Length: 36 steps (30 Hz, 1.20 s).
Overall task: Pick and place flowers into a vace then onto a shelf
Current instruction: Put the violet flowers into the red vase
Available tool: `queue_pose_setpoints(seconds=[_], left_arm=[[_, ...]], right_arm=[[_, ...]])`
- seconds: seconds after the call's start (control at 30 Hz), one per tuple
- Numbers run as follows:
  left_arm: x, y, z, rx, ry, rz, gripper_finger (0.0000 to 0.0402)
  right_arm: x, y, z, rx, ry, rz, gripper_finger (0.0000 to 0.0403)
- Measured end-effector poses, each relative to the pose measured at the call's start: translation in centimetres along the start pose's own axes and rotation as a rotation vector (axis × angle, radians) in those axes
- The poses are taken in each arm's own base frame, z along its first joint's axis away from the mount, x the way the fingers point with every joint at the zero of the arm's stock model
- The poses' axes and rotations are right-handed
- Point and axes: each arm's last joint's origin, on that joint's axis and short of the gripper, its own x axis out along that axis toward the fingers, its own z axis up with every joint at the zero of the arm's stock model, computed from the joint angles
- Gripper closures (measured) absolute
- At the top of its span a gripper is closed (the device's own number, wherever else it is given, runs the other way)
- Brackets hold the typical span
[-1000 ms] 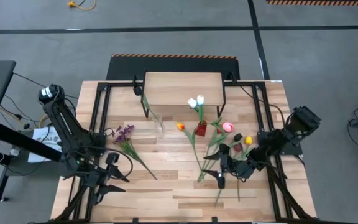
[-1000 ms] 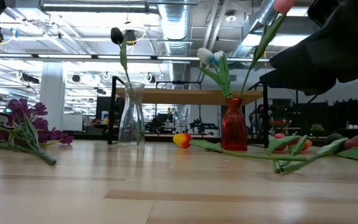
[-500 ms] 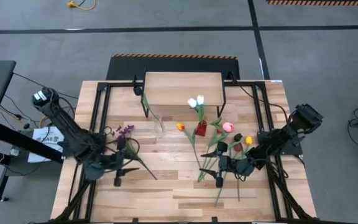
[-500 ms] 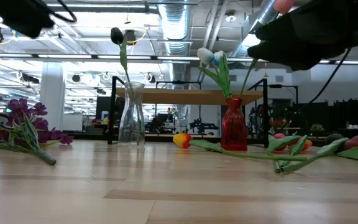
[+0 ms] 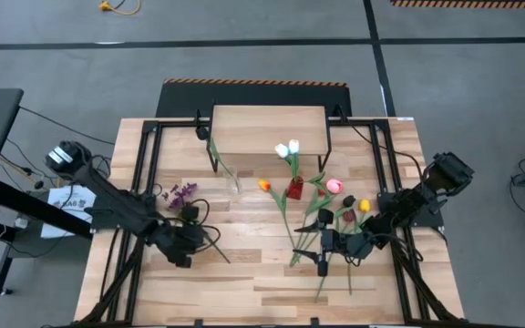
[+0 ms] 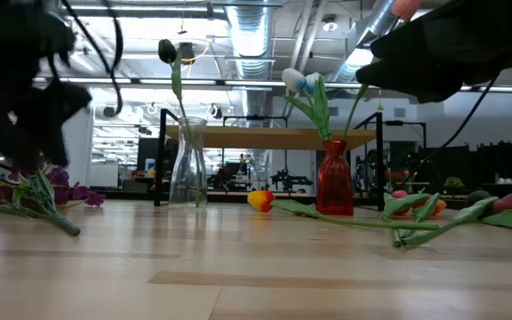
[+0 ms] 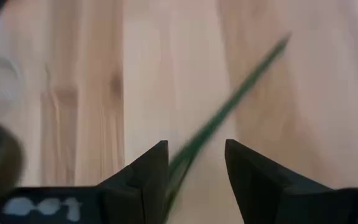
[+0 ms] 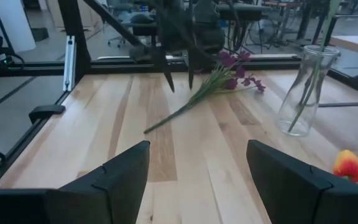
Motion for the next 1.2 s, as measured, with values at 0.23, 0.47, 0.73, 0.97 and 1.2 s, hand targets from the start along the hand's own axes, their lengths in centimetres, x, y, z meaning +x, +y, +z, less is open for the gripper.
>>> queue_pose_setpoints(seconds=[0.23, 0.47, 0.73, 0.97, 1.2], left_arm=[[1.7, 0.0, -0.8, 0.068, 0.167, 0.074, 0.0252], [1.4, 0.3, 0.8, 0.140, 0.180, 0.118, 0.0252], [0.5, 0.3, 1.7, 0.212, 0.227, 0.129, 0.0252], [0.5, 1.4, 1.1, 0.170, 0.322, 0.187, 0.0252], [1.4, 2.3, 1.4, 0.122, 0.352, 0.177, 0.0252]], right_arm=[[0.0, 0.0, 0.0, 0.029, -0.003, 0.000, 0.0140], [0.0, 0.0, 0.0, 0.054, -0.001, 0.000, 0.0140], [0.0, 0.0, 0.0, 0.101, 0.001, 0.002, 0.0140], [-0.5, 0.6, -0.1, 0.108, 0.002, 0.029, 0.0140], [-0.6, 0.7, -0.1, 0.125, 0.001, 0.032, 0.0140]])
